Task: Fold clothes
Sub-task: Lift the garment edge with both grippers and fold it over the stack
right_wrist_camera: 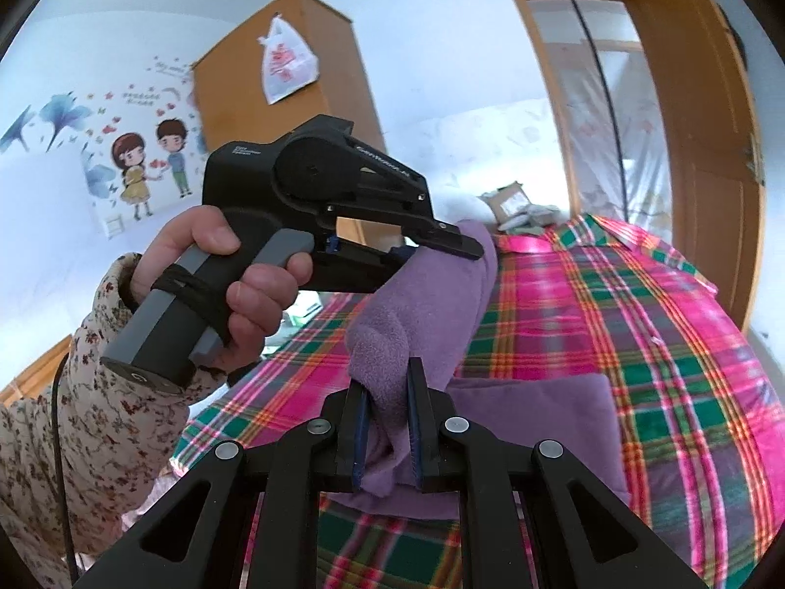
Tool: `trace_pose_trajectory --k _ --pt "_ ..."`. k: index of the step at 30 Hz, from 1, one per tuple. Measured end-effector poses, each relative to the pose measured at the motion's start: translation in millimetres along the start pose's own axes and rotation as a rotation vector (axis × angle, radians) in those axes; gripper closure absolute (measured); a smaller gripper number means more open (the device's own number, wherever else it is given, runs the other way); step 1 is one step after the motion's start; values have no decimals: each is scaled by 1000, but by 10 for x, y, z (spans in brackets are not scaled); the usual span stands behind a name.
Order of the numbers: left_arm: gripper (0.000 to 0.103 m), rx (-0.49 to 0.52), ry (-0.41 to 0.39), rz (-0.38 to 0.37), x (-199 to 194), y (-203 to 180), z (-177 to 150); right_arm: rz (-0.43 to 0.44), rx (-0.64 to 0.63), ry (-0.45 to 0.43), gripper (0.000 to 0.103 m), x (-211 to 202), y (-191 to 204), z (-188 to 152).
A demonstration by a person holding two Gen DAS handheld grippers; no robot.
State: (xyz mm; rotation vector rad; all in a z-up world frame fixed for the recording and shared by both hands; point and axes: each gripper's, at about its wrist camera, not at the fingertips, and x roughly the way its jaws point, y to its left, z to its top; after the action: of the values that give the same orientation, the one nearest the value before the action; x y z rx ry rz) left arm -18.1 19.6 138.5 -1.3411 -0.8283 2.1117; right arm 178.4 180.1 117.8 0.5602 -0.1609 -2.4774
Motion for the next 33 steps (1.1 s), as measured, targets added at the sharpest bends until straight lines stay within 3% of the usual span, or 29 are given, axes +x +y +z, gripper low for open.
trace_pose_trajectory --k 20,29,33 --pt "89 -37 197 61 1253 4 43 -141 174 78 89 -2 -942 -412" --pt "83 -47 257 79 1596 63 43 -174 255 119 89 49 -1245 -594" --pt "81 -60 265 53 1597 126 48 -170 285 128 88 61 -1323 -643"
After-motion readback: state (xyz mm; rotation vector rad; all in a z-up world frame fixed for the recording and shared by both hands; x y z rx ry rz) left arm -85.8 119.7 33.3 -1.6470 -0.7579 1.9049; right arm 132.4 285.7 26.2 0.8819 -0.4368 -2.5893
